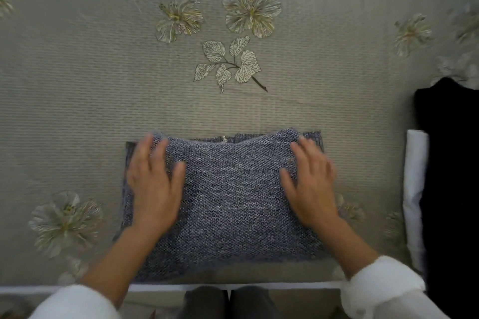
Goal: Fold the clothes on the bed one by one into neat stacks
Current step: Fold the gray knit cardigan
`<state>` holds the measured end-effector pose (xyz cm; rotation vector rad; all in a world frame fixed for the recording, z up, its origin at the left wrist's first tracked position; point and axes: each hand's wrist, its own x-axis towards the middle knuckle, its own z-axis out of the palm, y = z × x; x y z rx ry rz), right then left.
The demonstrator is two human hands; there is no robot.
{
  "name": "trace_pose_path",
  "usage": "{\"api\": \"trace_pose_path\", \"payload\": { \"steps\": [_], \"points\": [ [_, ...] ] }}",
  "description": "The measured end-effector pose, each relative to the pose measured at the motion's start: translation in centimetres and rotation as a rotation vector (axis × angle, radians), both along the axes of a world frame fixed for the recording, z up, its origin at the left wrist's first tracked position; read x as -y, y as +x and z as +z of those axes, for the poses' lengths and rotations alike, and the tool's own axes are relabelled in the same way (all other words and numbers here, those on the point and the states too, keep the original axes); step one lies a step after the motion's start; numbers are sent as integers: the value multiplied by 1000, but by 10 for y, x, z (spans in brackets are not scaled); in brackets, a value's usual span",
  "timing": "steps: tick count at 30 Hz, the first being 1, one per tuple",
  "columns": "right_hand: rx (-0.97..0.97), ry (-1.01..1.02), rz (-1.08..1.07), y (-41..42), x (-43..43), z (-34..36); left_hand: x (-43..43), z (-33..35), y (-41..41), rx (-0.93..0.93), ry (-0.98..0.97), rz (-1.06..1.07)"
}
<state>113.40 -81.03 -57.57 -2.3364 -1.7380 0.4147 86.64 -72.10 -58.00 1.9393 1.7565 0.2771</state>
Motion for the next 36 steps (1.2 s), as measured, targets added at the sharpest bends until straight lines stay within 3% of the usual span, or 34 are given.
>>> {"api": "trace_pose_path", "payload": {
  "steps": [3,5,7,12,16,19,22,25,30,36],
  "points": [
    [-67,-231,256,-30,27,-7,45,-8,23,-136,-110,-401],
    [-37,-401,286,-35,35,-22,62,-24,29,-335,-172,-511],
    [34,-460,270,-32,33,-37,62,-41,29,-446,-219,-491],
    [118,-445,167,-15,26,-48,33,-53,5,-493,-159,-458],
    [27,-456,-126,15,44,-45,25,-41,-51,-500,-206,-291],
    [-192,-442,-319,35,56,-43,31,-30,-71,-408,-390,-5],
    [-396,-386,-605,39,60,-44,41,-18,-66,-98,-549,346],
    [-574,-345,-843,34,55,-39,48,-12,-62,176,-551,563],
    [-625,-289,-965,28,49,-18,43,3,-73,309,-522,668],
    [-577,-158,-747,1,72,39,60,51,-63,288,-400,470]
  ]
}}
